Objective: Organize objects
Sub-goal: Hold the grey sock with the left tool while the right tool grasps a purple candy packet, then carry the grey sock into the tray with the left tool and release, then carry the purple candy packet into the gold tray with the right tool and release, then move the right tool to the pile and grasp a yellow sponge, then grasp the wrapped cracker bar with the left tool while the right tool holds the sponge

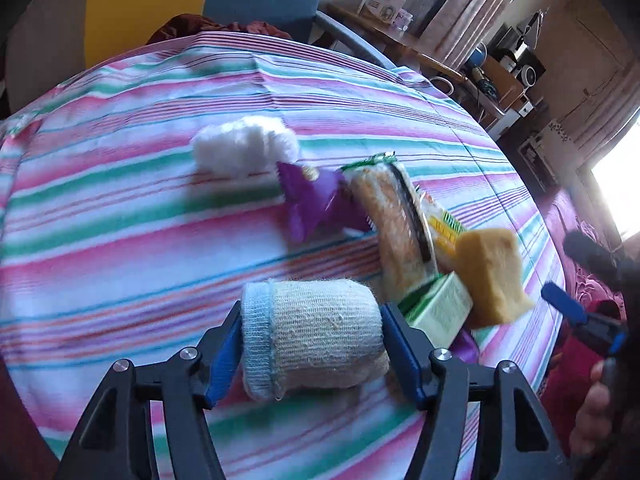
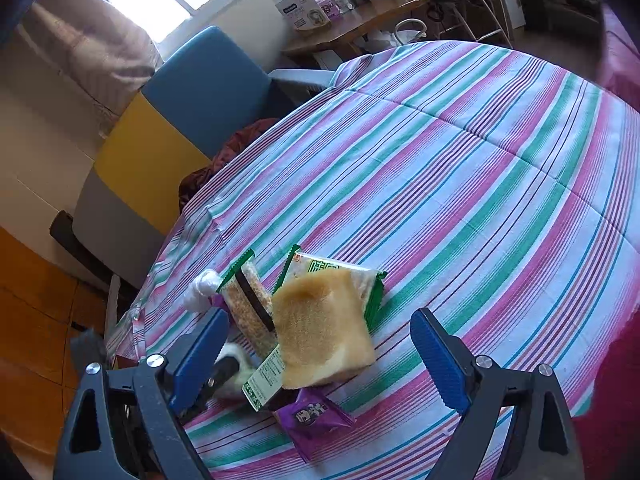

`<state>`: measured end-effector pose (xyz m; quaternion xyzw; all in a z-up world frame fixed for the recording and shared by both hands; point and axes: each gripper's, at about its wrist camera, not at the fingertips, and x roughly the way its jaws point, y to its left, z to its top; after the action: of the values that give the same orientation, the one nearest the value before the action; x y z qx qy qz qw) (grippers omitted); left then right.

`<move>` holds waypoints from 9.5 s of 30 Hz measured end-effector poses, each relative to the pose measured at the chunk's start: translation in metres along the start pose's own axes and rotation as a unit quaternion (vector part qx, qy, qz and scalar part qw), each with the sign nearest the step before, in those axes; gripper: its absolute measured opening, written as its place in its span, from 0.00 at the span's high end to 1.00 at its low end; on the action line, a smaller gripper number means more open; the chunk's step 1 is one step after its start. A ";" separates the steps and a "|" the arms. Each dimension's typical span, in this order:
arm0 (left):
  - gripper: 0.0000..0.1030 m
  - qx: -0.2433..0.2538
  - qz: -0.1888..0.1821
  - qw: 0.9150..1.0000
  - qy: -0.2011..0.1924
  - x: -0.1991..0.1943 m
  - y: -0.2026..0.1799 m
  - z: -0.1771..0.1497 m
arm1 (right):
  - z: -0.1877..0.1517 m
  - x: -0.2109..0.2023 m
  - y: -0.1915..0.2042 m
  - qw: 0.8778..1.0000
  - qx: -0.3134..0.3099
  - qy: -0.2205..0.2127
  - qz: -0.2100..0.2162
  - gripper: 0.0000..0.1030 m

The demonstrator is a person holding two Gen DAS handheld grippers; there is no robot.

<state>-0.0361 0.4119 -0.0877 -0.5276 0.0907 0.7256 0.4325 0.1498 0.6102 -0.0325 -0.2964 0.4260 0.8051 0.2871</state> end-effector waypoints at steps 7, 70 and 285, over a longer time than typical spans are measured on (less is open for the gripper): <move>0.36 0.031 0.027 0.999 -0.021 -0.036 0.005 -0.050 | 0.000 0.001 -0.001 1.000 0.001 0.005 -0.004 0.10; 0.36 0.045 0.006 0.994 -0.096 -0.126 0.019 -0.114 | -0.085 0.061 0.054 0.950 -0.240 0.178 -0.085 0.63; 0.35 0.065 -0.016 0.997 0.043 0.024 -0.066 0.054 | 0.021 0.020 0.003 0.997 -0.036 -0.005 -0.061 0.50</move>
<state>-0.0273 0.4965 -0.0640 -0.5309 0.1476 0.6875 0.4730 0.1293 0.6312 -0.0355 -0.3283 0.3759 0.8024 0.3271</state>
